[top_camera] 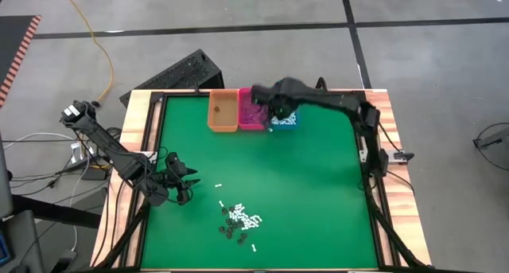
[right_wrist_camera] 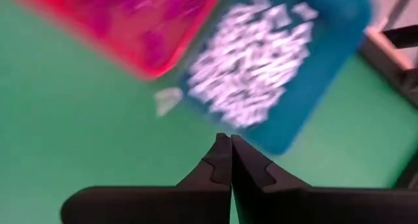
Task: Sort Halloween decoration
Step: Put the violet witch hat toy into the red bin
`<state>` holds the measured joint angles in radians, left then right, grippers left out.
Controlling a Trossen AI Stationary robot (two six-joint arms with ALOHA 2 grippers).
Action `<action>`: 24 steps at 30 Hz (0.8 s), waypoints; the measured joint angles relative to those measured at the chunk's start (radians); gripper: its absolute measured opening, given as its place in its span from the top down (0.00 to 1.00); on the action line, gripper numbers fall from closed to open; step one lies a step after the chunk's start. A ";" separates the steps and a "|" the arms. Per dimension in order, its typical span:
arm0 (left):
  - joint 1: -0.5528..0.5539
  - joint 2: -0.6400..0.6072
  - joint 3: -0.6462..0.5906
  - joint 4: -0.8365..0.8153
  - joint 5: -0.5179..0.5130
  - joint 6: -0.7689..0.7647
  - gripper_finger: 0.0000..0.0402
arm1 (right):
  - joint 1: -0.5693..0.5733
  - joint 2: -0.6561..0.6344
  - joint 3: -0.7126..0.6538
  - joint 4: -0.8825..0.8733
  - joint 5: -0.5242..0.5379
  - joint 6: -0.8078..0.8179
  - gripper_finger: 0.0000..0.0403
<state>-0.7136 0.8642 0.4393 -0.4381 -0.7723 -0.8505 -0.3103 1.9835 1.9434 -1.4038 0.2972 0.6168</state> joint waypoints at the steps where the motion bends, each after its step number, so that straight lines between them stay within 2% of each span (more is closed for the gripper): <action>1: 0.000 0.000 0.000 0.000 0.000 -0.001 0.63 | -0.035 0.000 -0.001 0.009 0.005 -0.012 0.93; 5: 0.000 0.000 0.000 0.000 0.001 -0.002 0.63 | -0.148 0.000 -0.031 0.111 -0.014 -0.081 0.87; 9: 0.000 0.000 0.000 -0.001 0.004 -0.003 0.63 | -0.190 0.000 -0.052 0.198 -0.194 -0.152 0.85; 13: 0.000 0.000 0.000 -0.001 0.003 -0.003 0.63 | -0.127 0.000 -0.077 0.238 -0.209 -0.238 0.84; 17: 0.000 0.000 0.000 -0.002 0.002 -0.006 0.63 | -0.004 0.000 -0.125 0.351 -0.173 -0.334 0.84; 20: 0.000 0.000 0.000 -0.001 0.002 -0.009 0.63 | 0.072 0.001 -0.175 0.444 -0.145 -0.319 0.84; 24: 0.000 0.000 0.000 -0.001 0.002 -0.010 0.63 | 0.102 0.000 -0.262 0.510 -0.144 -0.254 0.82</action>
<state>-0.7136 0.8642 0.4393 -0.4393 -0.7704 -0.8604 -0.2084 1.9836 1.6811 -0.8934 0.1535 0.3626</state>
